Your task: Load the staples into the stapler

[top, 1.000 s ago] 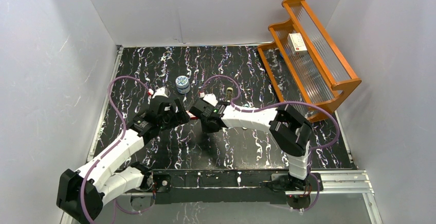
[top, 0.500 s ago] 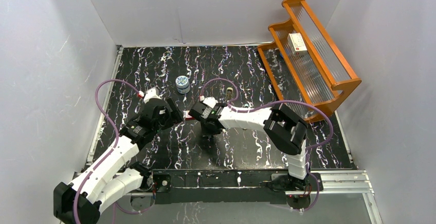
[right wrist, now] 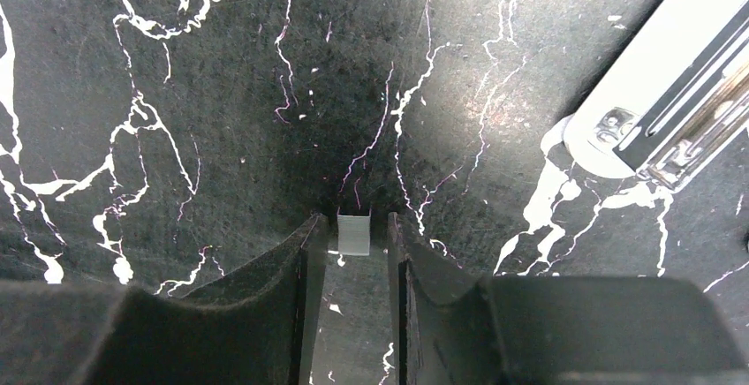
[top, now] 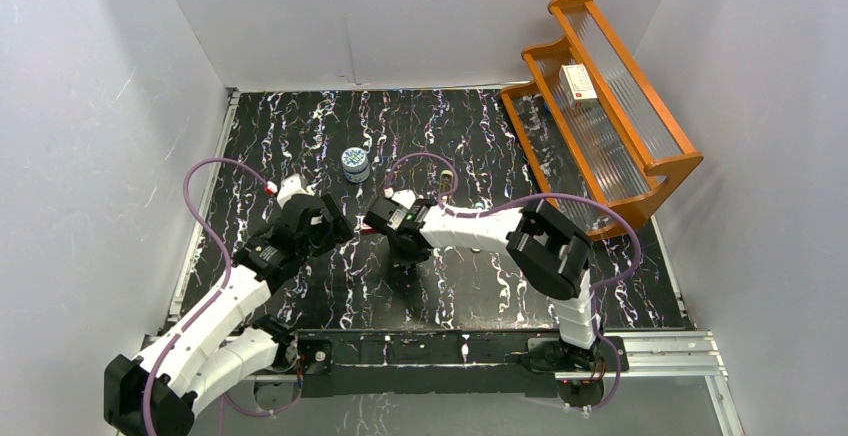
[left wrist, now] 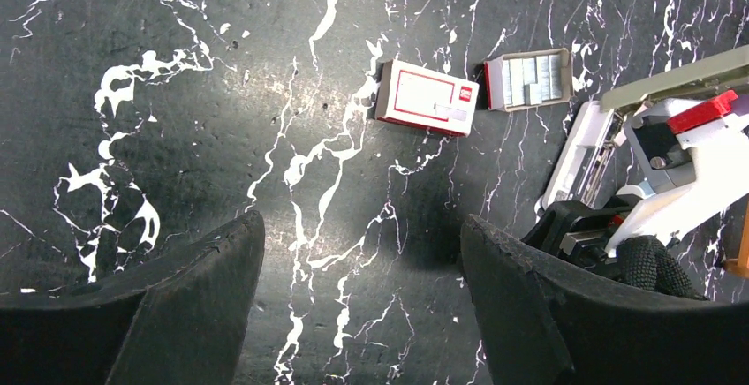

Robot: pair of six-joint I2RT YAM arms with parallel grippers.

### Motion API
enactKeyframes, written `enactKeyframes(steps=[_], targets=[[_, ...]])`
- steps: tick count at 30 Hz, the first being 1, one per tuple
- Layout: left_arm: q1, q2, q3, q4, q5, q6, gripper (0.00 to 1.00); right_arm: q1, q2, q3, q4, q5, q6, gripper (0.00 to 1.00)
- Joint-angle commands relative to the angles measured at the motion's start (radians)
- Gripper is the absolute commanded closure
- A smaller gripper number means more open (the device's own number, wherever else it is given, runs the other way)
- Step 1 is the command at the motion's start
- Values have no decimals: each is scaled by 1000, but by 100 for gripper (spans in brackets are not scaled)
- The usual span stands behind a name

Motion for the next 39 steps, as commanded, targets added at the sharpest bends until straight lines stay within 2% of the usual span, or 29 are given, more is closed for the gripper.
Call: enactKeyframes(steps=[1, 21, 27, 32, 39], targets=[[6, -38, -18, -39, -67, -45, 21, 3, 35, 52, -31, 4, -39, 62], [6, -48, -33, -38, -81, -53, 21, 0, 60, 121, -103, 2, -43, 69], [6, -46, -33, -37, -78, -51, 21, -2, 69, 135, -93, 18, -32, 76], [6, -45, -32, -38, -71, -51, 21, -3, 22, 123, -75, 88, 4, 79], [6, -39, -28, -37, -58, -49, 21, -31, -94, 70, -82, 281, 71, 79]])
